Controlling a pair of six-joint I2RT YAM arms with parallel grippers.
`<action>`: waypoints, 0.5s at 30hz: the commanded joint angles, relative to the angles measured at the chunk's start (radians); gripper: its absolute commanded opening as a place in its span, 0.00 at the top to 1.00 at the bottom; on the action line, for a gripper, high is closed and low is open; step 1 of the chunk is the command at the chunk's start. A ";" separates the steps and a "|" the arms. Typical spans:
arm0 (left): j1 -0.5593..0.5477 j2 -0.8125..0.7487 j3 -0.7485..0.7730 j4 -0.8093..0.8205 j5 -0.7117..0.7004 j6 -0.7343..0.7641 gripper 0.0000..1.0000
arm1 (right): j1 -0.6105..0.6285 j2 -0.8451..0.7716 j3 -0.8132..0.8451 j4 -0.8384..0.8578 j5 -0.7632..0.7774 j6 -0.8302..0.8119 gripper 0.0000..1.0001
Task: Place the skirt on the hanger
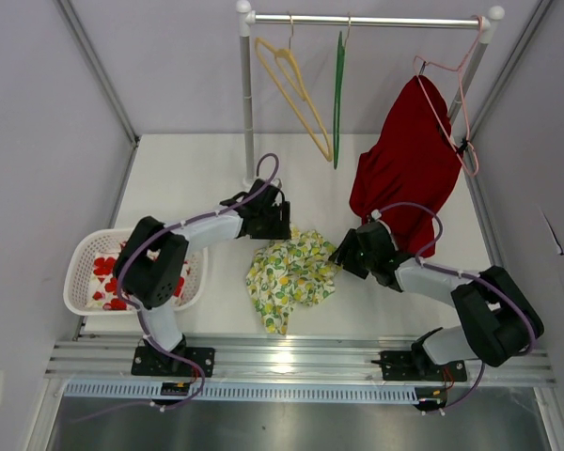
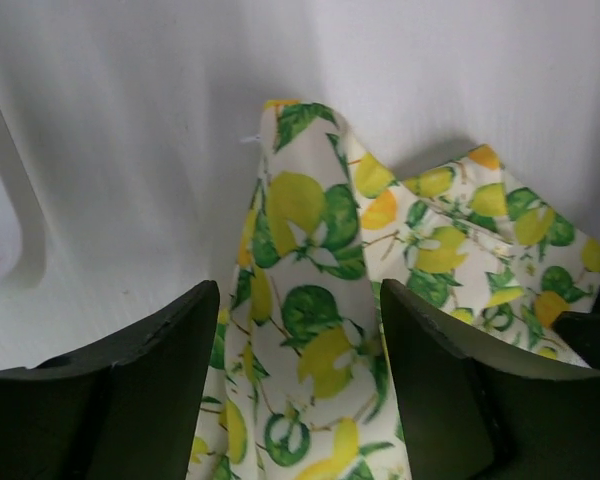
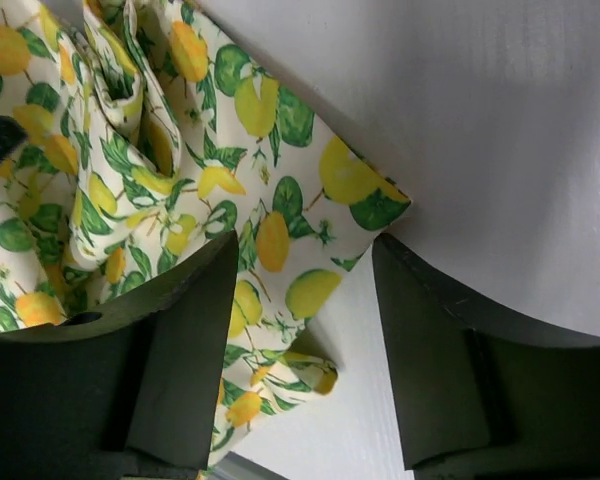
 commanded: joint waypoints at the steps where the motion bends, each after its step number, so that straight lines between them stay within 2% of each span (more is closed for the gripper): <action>1: 0.019 0.026 0.047 0.017 0.029 0.025 0.34 | -0.002 0.048 0.005 0.091 0.009 0.043 0.42; 5: 0.033 0.043 0.048 0.031 0.052 0.032 0.52 | -0.004 0.092 0.030 0.107 0.015 0.024 0.68; 6: 0.039 0.033 0.047 0.032 0.060 0.035 0.61 | -0.004 0.097 0.036 0.095 0.027 0.018 0.73; 7: 0.042 0.026 0.048 0.035 0.063 0.039 0.67 | -0.005 0.098 0.044 0.085 0.034 0.009 0.85; 8: 0.050 0.017 0.048 0.040 0.069 0.044 0.76 | -0.010 0.094 0.060 0.072 0.040 -0.002 0.91; 9: 0.051 -0.006 0.051 0.040 0.075 0.048 0.81 | -0.015 0.086 0.070 0.044 0.046 -0.023 0.96; 11: 0.056 -0.034 0.058 0.028 0.075 0.067 0.90 | -0.030 0.036 0.096 0.004 0.061 -0.046 1.00; 15: 0.062 -0.123 0.087 -0.020 0.042 0.102 0.99 | -0.036 -0.108 0.182 -0.183 0.157 -0.152 1.00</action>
